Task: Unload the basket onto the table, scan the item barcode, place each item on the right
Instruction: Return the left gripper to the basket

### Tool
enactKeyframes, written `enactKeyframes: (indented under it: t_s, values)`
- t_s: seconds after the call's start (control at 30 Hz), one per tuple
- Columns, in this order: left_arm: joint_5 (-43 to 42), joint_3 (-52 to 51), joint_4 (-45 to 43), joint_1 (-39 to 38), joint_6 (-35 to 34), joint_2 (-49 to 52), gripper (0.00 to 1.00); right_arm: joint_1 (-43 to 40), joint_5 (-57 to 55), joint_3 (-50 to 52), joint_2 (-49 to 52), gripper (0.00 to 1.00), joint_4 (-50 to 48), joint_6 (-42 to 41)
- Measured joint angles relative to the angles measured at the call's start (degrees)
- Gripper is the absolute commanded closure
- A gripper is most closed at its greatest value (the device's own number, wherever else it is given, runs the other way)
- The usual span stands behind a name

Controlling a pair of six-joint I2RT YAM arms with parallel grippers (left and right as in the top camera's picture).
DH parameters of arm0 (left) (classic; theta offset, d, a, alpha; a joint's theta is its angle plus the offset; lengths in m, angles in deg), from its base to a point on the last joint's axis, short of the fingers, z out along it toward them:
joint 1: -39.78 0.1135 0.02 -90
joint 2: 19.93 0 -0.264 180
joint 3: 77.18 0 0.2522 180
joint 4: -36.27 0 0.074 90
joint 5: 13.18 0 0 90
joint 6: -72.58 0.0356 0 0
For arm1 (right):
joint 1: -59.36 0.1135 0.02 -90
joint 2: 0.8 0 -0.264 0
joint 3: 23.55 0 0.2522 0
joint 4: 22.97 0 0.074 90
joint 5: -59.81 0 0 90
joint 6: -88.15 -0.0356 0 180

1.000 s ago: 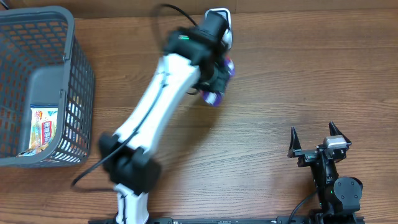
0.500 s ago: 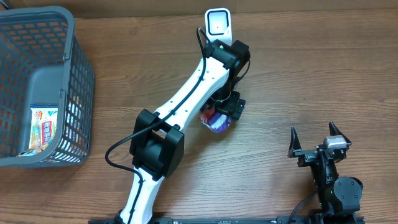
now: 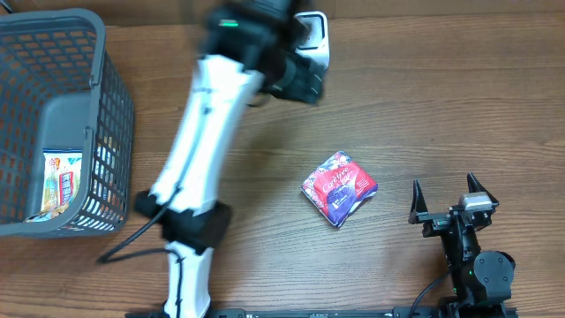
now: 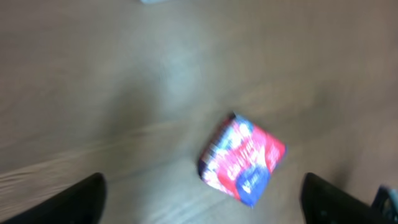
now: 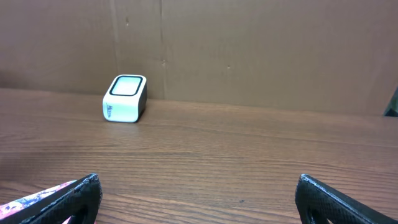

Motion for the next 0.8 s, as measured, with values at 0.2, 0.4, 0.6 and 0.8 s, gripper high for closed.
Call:
enactKeyframes:
  t_s: [0.2,0.4,0.6,0.8]
  values:
    - [2.75,1.79,-0.02,20.65,-0.11,-12.26,0.0,0.0,0.02,0.0,0.0,0.0,0.04,-0.02]
    - [4.87,2.05,0.0,49.31,-1.84,-19.15,0.0,-0.02,0.02,0.0,0.0,0.0,0.02,0.0]
    - [4.94,-9.11,0.0,62.47,-2.97,-20.2,0.0,0.02,0.04,0.0,0.0,0.0,-0.02,-0.02]
    - [6.93,-28.76,-7.67,63.52,-5.29,-19.56,0.0,0.04,0.02,0.0,0.0,0.0,0.02,-0.02]
